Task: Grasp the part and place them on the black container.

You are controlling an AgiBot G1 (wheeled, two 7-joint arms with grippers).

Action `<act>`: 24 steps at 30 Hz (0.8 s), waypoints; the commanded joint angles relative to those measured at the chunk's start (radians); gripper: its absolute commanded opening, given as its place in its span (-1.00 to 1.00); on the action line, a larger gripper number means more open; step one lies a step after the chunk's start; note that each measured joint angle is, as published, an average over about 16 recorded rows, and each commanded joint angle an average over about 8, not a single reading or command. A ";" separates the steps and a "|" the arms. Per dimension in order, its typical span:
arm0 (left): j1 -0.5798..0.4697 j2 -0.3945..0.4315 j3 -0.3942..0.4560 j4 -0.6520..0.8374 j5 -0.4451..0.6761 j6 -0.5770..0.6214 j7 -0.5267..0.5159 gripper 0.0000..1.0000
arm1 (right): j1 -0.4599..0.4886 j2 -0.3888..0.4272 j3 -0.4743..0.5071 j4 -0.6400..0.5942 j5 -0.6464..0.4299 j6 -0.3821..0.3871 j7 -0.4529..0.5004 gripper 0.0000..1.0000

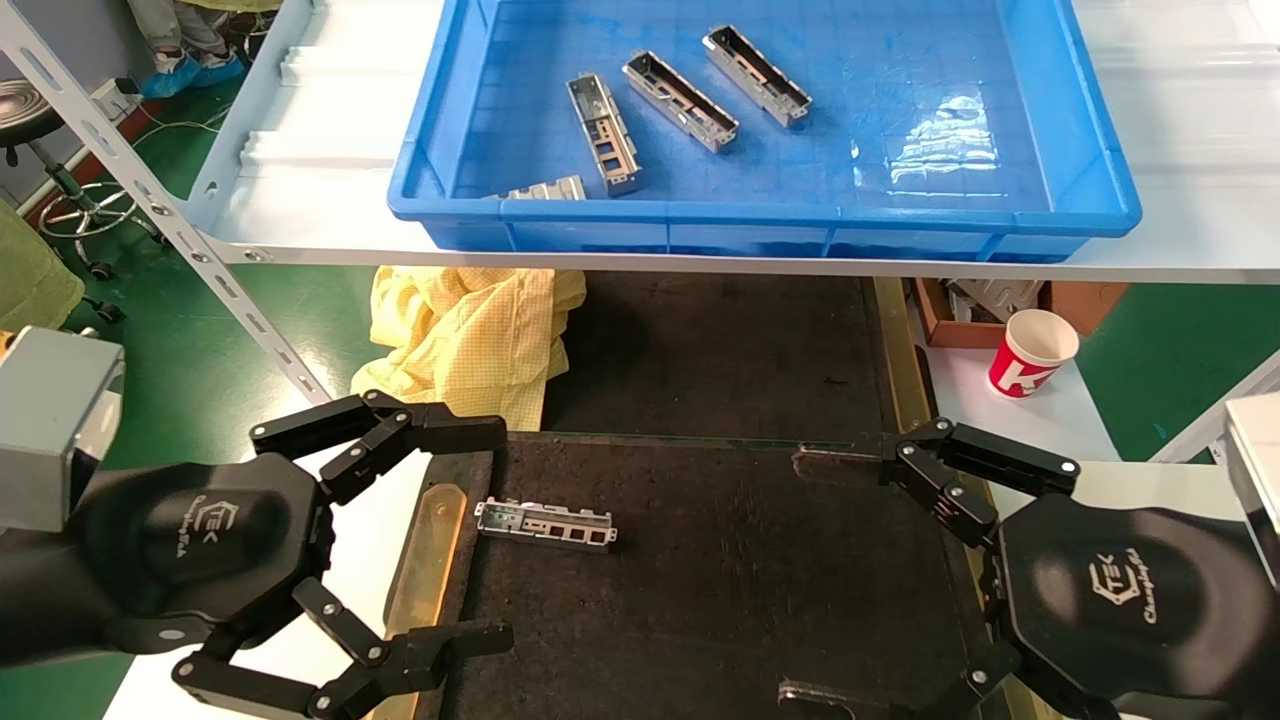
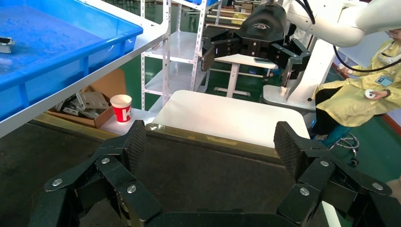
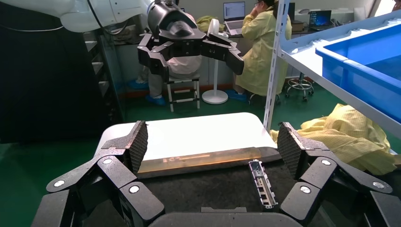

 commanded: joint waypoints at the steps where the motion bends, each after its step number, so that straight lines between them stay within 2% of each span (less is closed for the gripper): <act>1: 0.000 0.000 0.000 0.000 0.000 0.000 0.000 1.00 | 0.002 -0.003 -0.004 -0.003 0.000 0.001 -0.001 1.00; 24: 0.000 0.000 0.000 0.000 0.000 0.000 0.000 1.00 | 0.010 -0.012 -0.016 -0.016 -0.001 0.006 -0.005 1.00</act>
